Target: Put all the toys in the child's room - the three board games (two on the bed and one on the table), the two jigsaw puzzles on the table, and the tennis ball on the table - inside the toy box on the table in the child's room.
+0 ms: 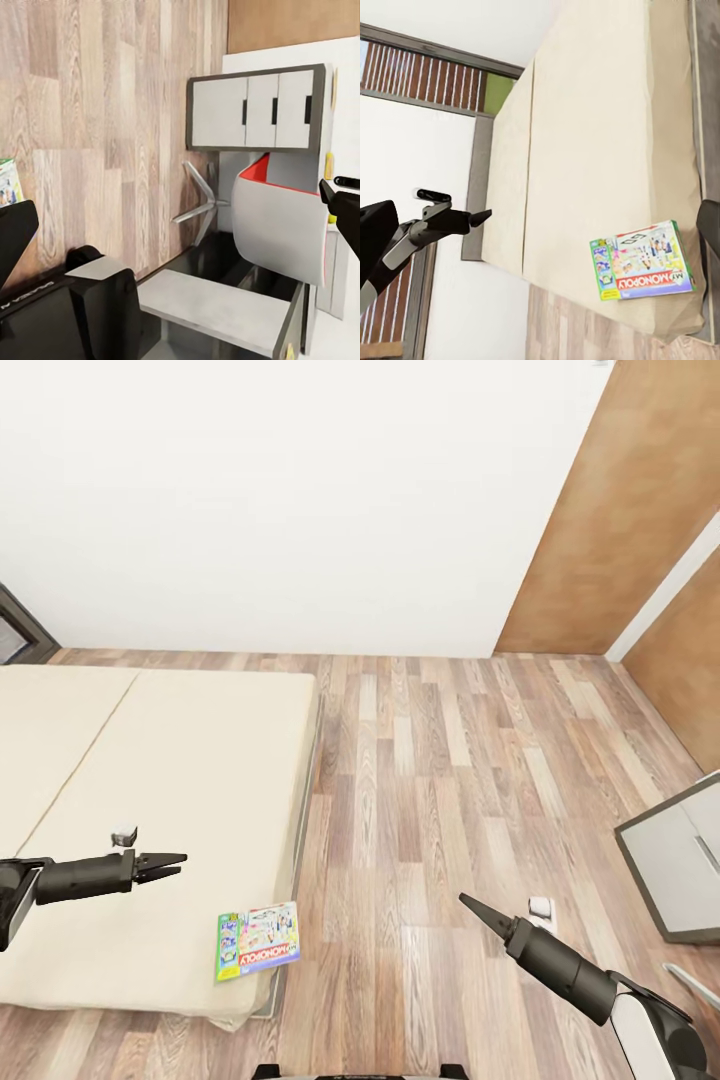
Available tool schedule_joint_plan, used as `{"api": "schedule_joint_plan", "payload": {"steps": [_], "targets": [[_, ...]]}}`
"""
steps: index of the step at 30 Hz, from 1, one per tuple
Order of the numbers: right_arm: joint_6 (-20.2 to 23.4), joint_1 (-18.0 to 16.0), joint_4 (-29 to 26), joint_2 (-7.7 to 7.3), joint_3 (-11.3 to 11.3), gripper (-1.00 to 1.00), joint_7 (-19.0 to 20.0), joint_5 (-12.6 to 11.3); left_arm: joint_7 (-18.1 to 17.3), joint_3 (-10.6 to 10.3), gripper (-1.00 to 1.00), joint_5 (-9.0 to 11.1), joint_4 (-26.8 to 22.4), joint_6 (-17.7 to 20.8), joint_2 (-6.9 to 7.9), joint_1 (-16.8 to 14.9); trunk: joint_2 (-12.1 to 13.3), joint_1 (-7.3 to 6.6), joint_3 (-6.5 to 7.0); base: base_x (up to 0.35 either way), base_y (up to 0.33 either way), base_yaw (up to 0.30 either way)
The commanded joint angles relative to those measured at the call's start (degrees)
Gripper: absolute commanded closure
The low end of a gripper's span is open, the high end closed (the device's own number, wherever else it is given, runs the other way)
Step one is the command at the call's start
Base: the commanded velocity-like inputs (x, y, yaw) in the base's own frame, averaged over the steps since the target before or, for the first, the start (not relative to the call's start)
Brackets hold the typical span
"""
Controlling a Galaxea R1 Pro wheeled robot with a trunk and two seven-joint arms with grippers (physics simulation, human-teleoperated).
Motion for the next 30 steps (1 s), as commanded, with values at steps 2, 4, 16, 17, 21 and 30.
{"api": "schedule_joint_plan", "payload": {"steps": [2,4,16,17,21,30], "targets": [[0.3,0.0,0.0,0.00,0.0,-1.00,0.1,-0.2,-0.5,0.2,-1.00,-0.6,0.0,0.6,-0.05,0.0,-0.1,0.03,0.11,0.000,0.000,0.000],[0.3,0.0,-0.1,0.00,0.0,-1.00,0.1,-0.2,-0.5,0.2,-1.00,-0.6,0.0,0.6,-0.06,0.0,-0.1,0.03,0.30,0.000,0.000,0.000],[0.3,0.0,0.0,0.00,0.0,-1.00,0.1,-0.2,-0.5,0.2,-1.00,-0.6,0.0,0.6,-0.07,0.0,-0.1,0.03,1.43,0.000,0.000,0.000],[0.3,0.0,0.0,0.00,0.0,-1.00,0.1,-0.2,-0.5,0.2,-1.00,-0.6,0.0,0.6,-0.07,0.0,-0.1,0.03,1.52,0.000,0.000,0.000],[0.3,0.0,0.0,0.00,-0.1,-1.00,0.1,-0.2,-0.5,0.2,-1.00,-0.6,0.0,0.6,-0.06,-0.1,-0.1,0.03,1.90,0.000,0.000,0.000],[0.3,0.0,0.0,-0.02,-0.2,-1.00,0.1,-0.2,-0.5,0.2,-1.00,-0.6,0.0,0.6,-0.07,0.0,-0.1,0.03,2.75,0.000,0.000,0.000]]}}
